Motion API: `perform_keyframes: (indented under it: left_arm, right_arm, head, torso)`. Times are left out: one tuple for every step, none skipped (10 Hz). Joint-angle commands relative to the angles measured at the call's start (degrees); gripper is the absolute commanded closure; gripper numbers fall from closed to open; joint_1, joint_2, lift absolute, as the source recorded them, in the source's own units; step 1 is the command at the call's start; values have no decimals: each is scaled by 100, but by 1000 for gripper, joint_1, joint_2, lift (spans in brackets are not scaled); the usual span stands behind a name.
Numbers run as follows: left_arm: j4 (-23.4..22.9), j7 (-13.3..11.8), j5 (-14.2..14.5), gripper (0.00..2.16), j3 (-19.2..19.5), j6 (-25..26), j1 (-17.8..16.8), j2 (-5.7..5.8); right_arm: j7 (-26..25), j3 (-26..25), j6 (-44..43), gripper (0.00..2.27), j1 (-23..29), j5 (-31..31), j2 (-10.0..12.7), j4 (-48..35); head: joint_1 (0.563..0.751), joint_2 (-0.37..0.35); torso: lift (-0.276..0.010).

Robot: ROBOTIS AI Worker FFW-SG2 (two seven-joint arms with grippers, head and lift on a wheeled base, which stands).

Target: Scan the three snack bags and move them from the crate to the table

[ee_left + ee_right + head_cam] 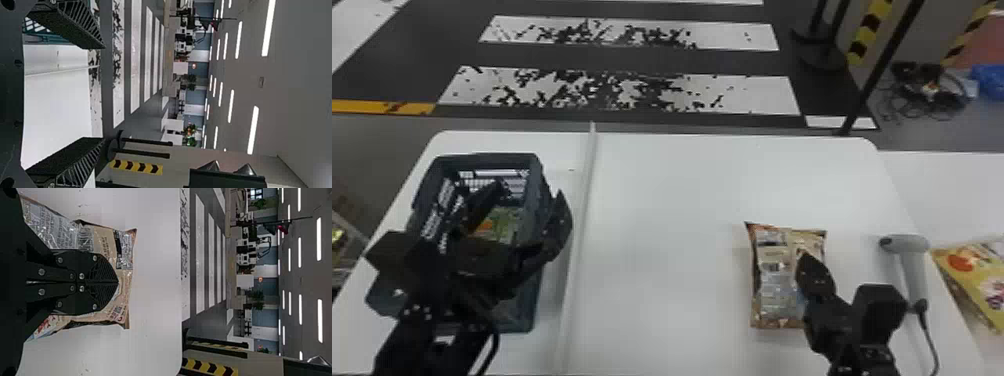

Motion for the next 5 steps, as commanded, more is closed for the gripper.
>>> perform_keyframes:
  left_arm:
    - [0, 1, -74, 33, -118, 1, -20, 1]
    - [9, 1, -136, 33, -206, 1, -20, 9]
    - [17, 1, -179, 33, -250, 1, -20, 9]
    - [17, 1, -179, 33, -250, 1, -29, 18]
    - [9, 10, -171, 33, -250, 1, -20, 45]
  right_arm:
    - [0, 120, -151, 2162, -44, 115, 43, 250]
    - [0, 182, -151, 2162, -115, 177, 104, 435]
    - [-9, 226, -204, 2162, -132, 238, 148, 567]
    - [-9, 252, -292, 2162, -159, 291, 183, 663]
    - [-18, 243, -450, 2155, -141, 300, 183, 637]
  head:
    - [695, -35]
    - [695, -38]
    - [695, -41]
    - [695, -42]
    - [695, -41]
  torso:
    - [-62]
    - [-62]
    - [-62]
    - [-62]
    - [-62]
